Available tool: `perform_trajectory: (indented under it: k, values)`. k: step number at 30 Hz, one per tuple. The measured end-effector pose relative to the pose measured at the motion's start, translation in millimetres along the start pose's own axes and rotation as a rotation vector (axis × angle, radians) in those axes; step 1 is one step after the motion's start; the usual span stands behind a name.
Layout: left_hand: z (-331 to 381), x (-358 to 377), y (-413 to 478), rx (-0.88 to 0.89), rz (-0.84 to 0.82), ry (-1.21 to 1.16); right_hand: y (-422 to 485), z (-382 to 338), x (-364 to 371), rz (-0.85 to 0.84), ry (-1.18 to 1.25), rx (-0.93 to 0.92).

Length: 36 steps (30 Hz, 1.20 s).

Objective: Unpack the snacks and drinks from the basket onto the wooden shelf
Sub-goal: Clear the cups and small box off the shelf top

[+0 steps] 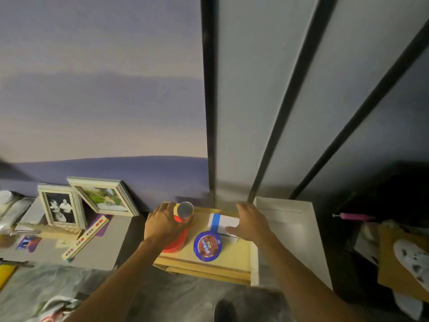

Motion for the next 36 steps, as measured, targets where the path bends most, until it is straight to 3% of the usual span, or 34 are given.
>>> perform_trajectory:
  k: [9, 20, 28, 36]
  values:
    - [-18, 75, 72, 0.006, -0.099, 0.029, 64, 23, 91, -0.105, -0.042, -0.008]
    - [-29, 134, 119, 0.06, -0.189, 0.104, 98, 45, 147, -0.091, -0.03, 0.03]
    - [-13, 103, 127, 0.104, -0.068, 0.026, 100, 41, 99, 0.018, 0.084, 0.017]
    - [14, 7, 111, 0.111, 0.031, -0.073, 79, 14, -2, 0.149, 0.122, -0.007]
Point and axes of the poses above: each hand's wrist, its own y-axis towards the middle knuckle, its own x-axis out of the palm, z = x × y, the point moved 4 cm from there along y, towards the middle knuckle, and after that the axes turned 4 degrees about y, right-handed, at the moved point
